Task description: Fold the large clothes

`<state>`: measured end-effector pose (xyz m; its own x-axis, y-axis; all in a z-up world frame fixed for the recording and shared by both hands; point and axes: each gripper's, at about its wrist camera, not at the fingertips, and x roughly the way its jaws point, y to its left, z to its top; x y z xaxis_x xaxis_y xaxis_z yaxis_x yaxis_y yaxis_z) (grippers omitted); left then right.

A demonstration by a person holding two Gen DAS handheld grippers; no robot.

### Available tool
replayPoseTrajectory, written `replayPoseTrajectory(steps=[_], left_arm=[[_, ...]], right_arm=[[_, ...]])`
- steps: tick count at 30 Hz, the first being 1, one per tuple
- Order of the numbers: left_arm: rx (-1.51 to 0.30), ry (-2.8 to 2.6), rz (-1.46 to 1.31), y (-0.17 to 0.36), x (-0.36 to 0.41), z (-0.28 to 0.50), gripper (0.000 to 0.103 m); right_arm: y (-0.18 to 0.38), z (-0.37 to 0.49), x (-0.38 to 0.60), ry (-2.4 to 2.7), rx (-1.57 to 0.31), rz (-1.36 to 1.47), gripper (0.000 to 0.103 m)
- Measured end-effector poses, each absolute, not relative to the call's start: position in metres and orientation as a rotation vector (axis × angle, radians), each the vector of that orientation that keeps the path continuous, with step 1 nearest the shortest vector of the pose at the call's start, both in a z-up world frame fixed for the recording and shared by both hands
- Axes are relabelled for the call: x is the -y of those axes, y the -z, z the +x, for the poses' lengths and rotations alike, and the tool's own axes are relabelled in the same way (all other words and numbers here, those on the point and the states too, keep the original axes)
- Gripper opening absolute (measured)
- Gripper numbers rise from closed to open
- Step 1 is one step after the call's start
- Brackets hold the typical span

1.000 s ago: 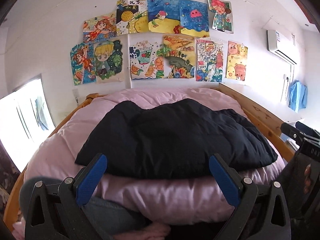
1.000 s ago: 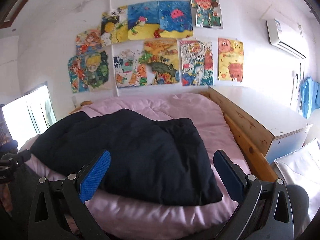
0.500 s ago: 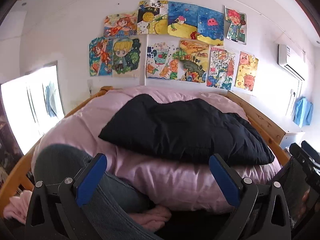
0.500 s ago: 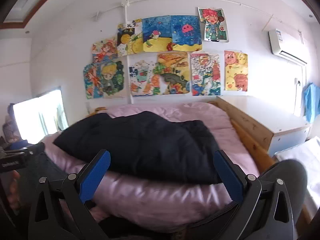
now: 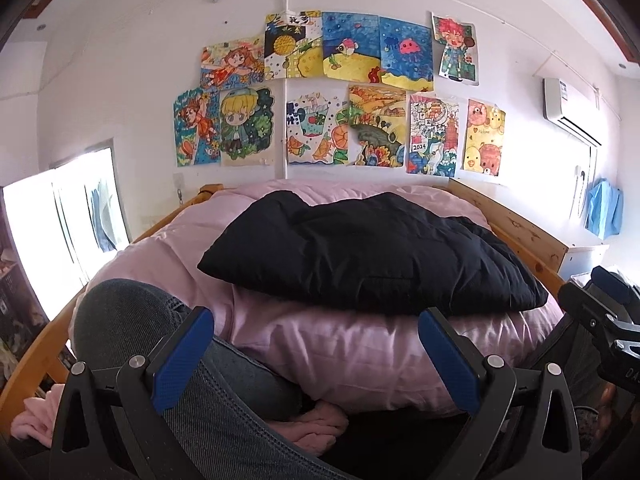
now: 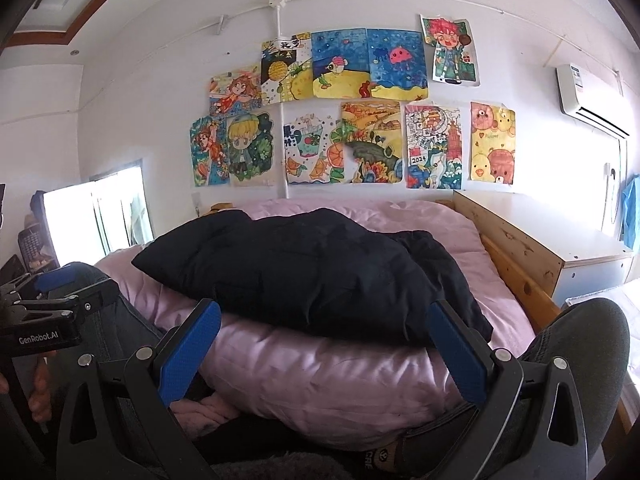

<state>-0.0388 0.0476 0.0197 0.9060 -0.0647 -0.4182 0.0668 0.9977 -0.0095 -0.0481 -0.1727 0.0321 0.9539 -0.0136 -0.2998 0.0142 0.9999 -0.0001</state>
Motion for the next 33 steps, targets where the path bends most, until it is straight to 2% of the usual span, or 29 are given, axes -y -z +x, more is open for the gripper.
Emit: replayPoseTrajectory(steps=[33], left_arm=[[-0.403,0.065,0.022,-0.0226,-0.0493,-0.0445,0.103]], right_arm=[[-0.0294,-0.0456,0.169,0.009,-0.314,0.006,0.101]])
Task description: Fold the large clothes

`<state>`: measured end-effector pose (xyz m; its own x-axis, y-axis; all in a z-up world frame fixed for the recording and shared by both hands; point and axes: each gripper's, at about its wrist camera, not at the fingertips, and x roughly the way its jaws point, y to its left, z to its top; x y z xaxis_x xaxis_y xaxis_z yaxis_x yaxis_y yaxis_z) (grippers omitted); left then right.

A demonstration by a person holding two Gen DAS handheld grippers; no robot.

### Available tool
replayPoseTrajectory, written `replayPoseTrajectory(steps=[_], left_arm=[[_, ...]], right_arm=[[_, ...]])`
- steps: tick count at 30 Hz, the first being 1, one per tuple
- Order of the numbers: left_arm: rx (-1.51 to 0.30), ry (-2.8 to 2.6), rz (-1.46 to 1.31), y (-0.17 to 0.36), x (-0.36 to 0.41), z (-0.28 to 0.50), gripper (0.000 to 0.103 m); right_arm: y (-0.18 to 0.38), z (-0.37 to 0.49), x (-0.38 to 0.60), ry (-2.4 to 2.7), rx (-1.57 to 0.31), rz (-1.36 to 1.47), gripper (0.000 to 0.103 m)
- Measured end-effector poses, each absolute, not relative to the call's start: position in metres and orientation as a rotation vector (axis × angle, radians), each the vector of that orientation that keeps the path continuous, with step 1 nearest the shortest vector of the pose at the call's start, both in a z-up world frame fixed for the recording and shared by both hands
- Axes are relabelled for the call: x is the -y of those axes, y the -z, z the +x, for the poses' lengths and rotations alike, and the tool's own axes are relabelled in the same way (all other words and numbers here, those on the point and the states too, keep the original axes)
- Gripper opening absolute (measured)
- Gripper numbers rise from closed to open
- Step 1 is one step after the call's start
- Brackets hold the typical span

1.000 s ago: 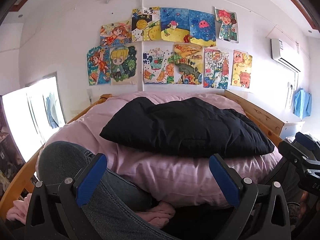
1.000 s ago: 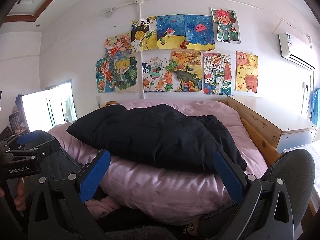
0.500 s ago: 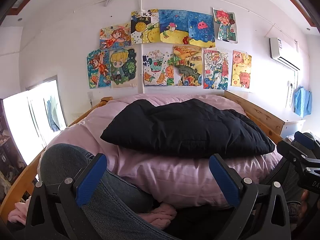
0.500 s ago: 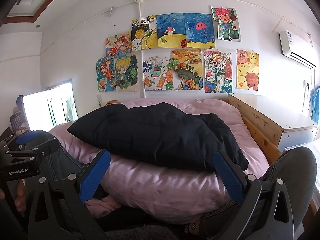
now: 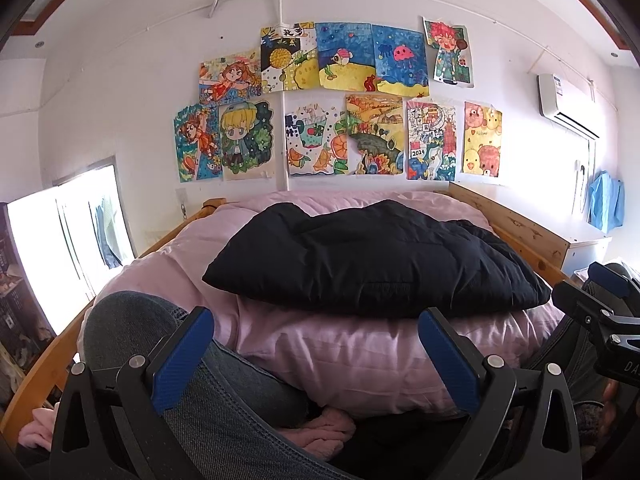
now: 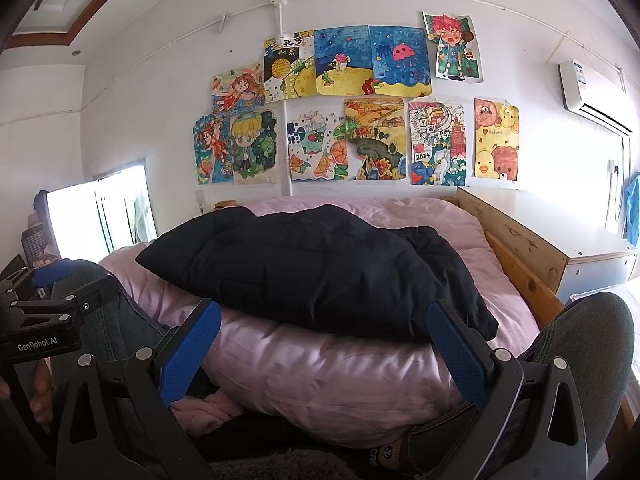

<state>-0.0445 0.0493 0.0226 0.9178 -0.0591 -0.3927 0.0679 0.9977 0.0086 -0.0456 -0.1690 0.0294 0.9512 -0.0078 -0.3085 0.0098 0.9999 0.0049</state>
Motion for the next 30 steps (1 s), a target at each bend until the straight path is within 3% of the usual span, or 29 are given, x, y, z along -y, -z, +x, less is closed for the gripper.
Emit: replayPoseTrajectory(steps=[30], left_arm=[[-0.396,0.068,0.027,-0.0214,-0.0518,-0.0461,0.103]], right_arm=[[-0.0289,-0.0456,0.1692,0.009,-0.312,0.007,0.101]])
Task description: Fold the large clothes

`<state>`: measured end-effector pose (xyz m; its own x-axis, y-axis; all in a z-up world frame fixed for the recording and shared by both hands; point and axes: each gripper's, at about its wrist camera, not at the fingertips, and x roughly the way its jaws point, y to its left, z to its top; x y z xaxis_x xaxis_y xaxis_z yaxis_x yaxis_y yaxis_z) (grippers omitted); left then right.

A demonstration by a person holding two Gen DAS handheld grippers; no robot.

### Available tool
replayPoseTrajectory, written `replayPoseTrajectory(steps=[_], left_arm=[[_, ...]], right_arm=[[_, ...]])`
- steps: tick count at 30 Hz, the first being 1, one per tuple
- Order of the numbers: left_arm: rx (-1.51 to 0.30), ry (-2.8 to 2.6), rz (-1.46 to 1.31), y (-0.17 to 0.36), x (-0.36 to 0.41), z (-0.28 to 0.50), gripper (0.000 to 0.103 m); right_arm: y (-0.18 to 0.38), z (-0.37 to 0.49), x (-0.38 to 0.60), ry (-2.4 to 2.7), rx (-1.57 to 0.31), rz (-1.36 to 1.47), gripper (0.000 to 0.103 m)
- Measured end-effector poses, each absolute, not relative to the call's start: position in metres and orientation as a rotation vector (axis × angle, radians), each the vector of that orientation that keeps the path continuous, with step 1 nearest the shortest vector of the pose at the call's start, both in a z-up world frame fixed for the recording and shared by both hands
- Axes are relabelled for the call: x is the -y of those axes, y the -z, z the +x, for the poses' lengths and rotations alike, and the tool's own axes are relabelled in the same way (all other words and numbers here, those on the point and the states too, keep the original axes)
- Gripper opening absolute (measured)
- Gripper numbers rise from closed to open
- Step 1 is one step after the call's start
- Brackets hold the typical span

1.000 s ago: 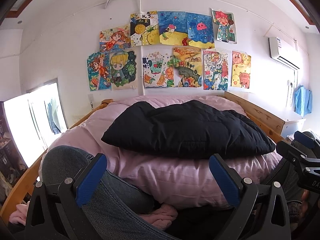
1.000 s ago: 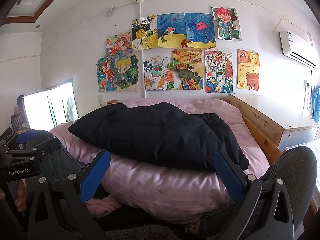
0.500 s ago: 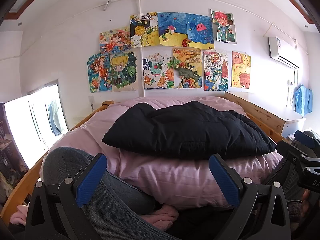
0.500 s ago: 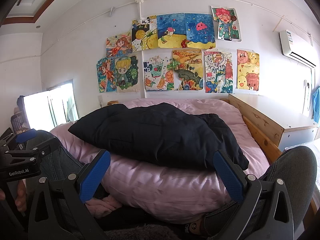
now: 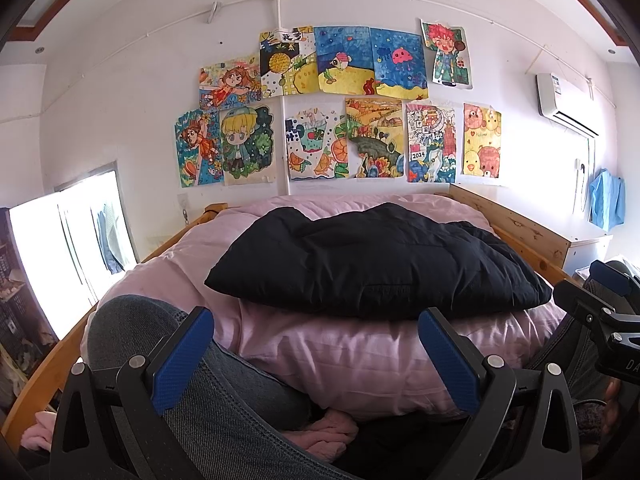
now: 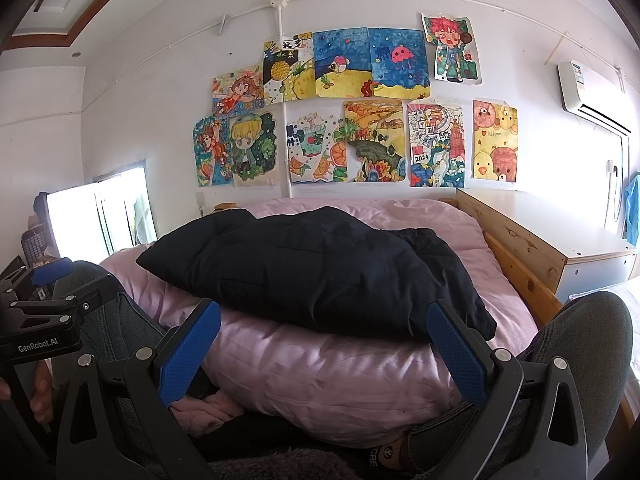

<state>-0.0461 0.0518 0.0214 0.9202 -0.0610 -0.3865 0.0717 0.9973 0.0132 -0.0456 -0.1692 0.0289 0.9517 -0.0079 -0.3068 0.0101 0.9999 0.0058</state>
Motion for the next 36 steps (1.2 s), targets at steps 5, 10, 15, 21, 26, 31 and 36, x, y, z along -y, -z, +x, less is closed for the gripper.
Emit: replayPoseTrajectory(steps=[5,10,15,21,26,31,36], left_arm=[[-0.394,0.069,0.028,-0.021,-0.0526,-0.0463,0.103],[-0.394,0.07,0.029,-0.0201,-0.0524,-0.0464,0.103],[-0.393,0.07,0.03,-0.0197,-0.0525,-0.0467,0.103],[-0.391,0.071,0.031,-0.0204,-0.0535,-0.0465,0.103],[-0.39,0.072,0.032,-0.0215,-0.0546,-0.0463,0.103],[-0.391,0.072,0.033,-0.0209,-0.0546,-0.0467,0.103],[-0.389,0.072,0.034,-0.0216,-0.0553,-0.0467,0.103]], right_arm=[[-0.0287,-0.0457,0.1687,0.01,-0.312,0.008,0.101],[-0.0285,-0.0456,0.1686,0.01,-0.311,0.008,0.101],[-0.028,-0.0453,0.1687,0.009,-0.311,0.008,0.101],[-0.0299,-0.0457,0.1668,0.009,-0.305,0.008,0.101],[-0.0302,-0.046,0.1662,0.01,-0.304,0.009,0.101],[-0.0314,-0.0468,0.164,0.01,-0.3,0.009,0.101],[-0.0312,-0.0467,0.1635,0.011,-0.3,0.01,0.101]])
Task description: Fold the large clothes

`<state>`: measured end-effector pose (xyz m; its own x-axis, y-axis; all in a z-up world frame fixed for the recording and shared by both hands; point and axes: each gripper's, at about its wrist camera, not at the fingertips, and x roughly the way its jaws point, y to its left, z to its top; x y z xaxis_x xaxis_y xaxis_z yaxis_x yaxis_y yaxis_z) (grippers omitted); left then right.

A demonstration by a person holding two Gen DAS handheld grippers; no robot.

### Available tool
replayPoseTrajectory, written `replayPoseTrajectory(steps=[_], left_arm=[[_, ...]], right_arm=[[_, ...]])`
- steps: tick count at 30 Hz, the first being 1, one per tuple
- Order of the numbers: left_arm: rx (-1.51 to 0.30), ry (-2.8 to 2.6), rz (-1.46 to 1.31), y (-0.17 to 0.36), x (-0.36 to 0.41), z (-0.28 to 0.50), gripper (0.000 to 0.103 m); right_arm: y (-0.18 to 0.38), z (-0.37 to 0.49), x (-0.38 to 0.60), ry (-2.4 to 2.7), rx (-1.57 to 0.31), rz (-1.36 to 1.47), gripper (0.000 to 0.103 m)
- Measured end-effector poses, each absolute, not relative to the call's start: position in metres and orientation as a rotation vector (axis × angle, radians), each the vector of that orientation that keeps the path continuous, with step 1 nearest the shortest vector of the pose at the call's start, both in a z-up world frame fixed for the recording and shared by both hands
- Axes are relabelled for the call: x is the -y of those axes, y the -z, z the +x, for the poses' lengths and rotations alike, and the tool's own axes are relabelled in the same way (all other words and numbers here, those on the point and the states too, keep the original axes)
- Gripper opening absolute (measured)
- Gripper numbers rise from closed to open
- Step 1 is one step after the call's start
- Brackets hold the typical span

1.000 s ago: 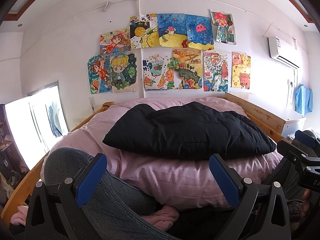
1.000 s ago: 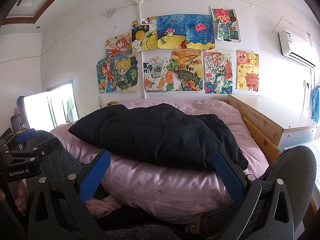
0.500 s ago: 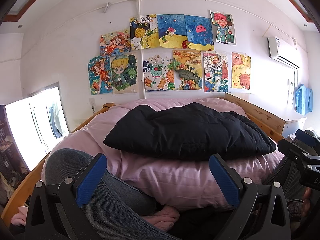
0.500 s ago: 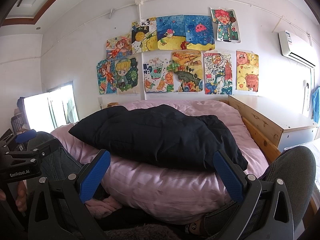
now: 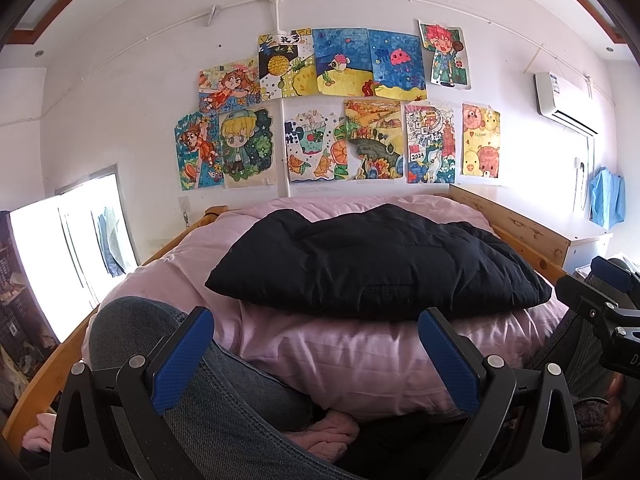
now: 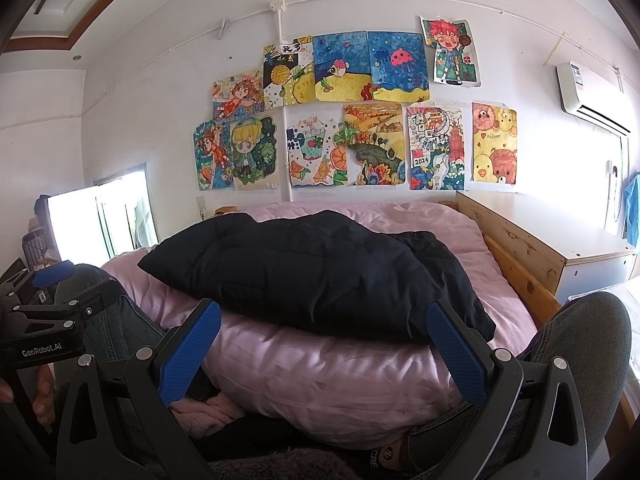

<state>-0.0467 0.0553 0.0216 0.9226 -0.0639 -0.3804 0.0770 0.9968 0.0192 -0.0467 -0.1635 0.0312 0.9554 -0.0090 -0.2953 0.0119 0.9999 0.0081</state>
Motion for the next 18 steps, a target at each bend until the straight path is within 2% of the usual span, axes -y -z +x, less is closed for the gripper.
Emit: replayPoseTrajectory(steps=[18], left_arm=[[-0.385,0.074,0.038,-0.0206,-0.055,-0.0484,0.103]], right_arm=[[-0.0309,-0.0469,0.1623,0.012,-0.298,0.011,0.102]])
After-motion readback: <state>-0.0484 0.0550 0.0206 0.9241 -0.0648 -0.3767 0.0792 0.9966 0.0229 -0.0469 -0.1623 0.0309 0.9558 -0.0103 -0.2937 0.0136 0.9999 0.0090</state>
